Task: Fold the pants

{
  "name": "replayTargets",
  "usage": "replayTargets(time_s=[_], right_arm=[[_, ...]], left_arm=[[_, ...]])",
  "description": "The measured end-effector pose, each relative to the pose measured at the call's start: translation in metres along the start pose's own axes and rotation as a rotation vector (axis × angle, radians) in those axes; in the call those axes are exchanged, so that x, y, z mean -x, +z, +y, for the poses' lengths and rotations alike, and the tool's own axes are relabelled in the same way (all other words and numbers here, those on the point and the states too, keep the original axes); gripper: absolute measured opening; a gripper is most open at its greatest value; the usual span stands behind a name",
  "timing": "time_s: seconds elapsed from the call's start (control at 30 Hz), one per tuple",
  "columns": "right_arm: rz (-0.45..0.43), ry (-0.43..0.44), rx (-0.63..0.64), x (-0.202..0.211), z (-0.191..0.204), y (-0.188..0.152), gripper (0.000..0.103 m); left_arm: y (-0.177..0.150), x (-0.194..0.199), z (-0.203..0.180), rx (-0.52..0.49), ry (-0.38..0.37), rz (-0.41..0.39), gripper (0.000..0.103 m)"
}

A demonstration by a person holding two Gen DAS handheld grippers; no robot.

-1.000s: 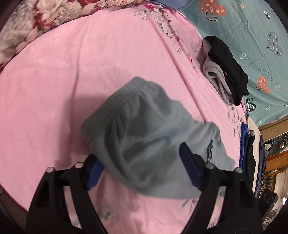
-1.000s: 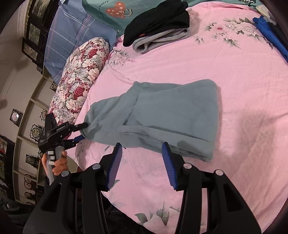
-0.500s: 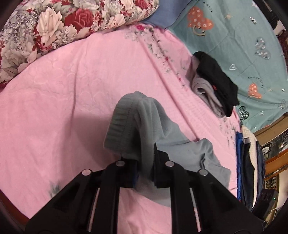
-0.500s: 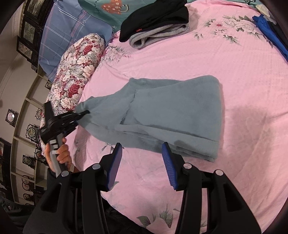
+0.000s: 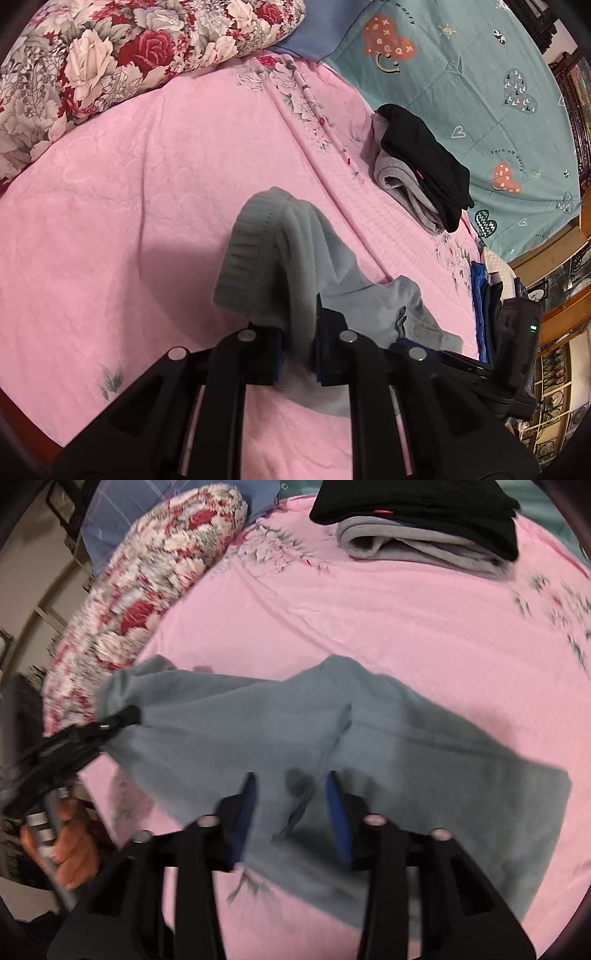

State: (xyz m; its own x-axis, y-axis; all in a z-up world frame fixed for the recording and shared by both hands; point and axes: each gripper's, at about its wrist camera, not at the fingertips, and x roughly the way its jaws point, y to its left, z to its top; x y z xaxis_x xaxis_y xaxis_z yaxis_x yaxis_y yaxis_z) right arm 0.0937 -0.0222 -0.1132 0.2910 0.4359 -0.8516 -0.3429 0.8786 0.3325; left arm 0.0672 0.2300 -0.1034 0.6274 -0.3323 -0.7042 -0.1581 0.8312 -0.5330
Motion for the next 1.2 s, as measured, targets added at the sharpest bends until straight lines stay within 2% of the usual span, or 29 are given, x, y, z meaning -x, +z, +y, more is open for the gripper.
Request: replayTargets(time_s=[0.1, 0.2, 0.27, 0.3, 0.47, 0.6, 0.73, 0.83, 0.9, 0.93, 0.97, 1.0, 1.03, 1.1, 1.17, 1.2], right_arm=[[0.057, -0.012, -0.003, -0.024, 0.002, 0.003, 0.028], [0.052, -0.023, 0.012, -0.026, 0.004, 0.003, 0.028], [0.052, 0.041, -0.033, -0.013, -0.004, 0.004, 0.028], [0.026, 0.068, -0.059, -0.001, -0.011, 0.005, 0.028], [-0.129, 0.057, -0.163, 0.068, -0.056, -0.002, 0.028], [-0.221, 0.056, -0.246, 0.114, -0.094, -0.03, 0.028], [-0.285, 0.053, -0.336, 0.143, -0.127, -0.066, 0.028], [-0.312, 0.046, -0.399, 0.159, -0.154, -0.097, 0.028], [-0.326, 0.044, -0.438, 0.167, -0.17, -0.116, 0.028], [-0.332, 0.044, -0.454, 0.17, -0.176, -0.123, 0.028], [-0.338, 0.045, -0.472, 0.173, -0.183, -0.132, 0.028], [-0.341, 0.048, -0.488, 0.175, -0.189, -0.138, 0.028], [-0.343, 0.05, -0.499, 0.175, -0.194, -0.144, 0.028], [-0.34, 0.058, -0.517, 0.173, -0.202, -0.152, 0.028], [-0.33, 0.068, -0.529, 0.169, -0.208, -0.155, 0.028], [-0.325, 0.072, -0.531, 0.168, -0.211, -0.156, 0.028]], left_arm=[[0.0, 0.0, -0.006, -0.02, -0.001, -0.002, 0.012], [0.002, 0.003, -0.018, -0.044, -0.002, -0.008, 0.012], [0.002, 0.008, -0.028, -0.07, -0.003, -0.017, 0.012], [0.001, 0.011, -0.035, -0.087, -0.004, -0.021, 0.012], [-0.01, 0.012, -0.09, -0.208, -0.048, 0.001, 0.012], [-0.037, -0.006, -0.156, -0.361, -0.092, 0.064, 0.012], [-0.07, -0.041, -0.224, -0.506, -0.093, 0.128, 0.012], [-0.097, -0.07, -0.26, -0.591, -0.062, 0.178, 0.012], [-0.113, -0.097, -0.272, -0.618, -0.023, 0.253, 0.014], [-0.12, -0.111, -0.273, -0.62, -0.007, 0.303, 0.018], [-0.125, -0.124, -0.273, -0.62, -0.002, 0.344, 0.03], [-0.13, -0.133, -0.272, -0.607, -0.025, 0.383, 0.05], [-0.133, -0.137, -0.272, -0.594, -0.061, 0.414, 0.059], [-0.136, -0.128, -0.276, -0.596, -0.108, 0.415, 0.075], [-0.134, -0.104, -0.28, -0.611, -0.217, 0.406, 0.085], [-0.13, -0.088, -0.28, -0.611, -0.271, 0.387, 0.086]])
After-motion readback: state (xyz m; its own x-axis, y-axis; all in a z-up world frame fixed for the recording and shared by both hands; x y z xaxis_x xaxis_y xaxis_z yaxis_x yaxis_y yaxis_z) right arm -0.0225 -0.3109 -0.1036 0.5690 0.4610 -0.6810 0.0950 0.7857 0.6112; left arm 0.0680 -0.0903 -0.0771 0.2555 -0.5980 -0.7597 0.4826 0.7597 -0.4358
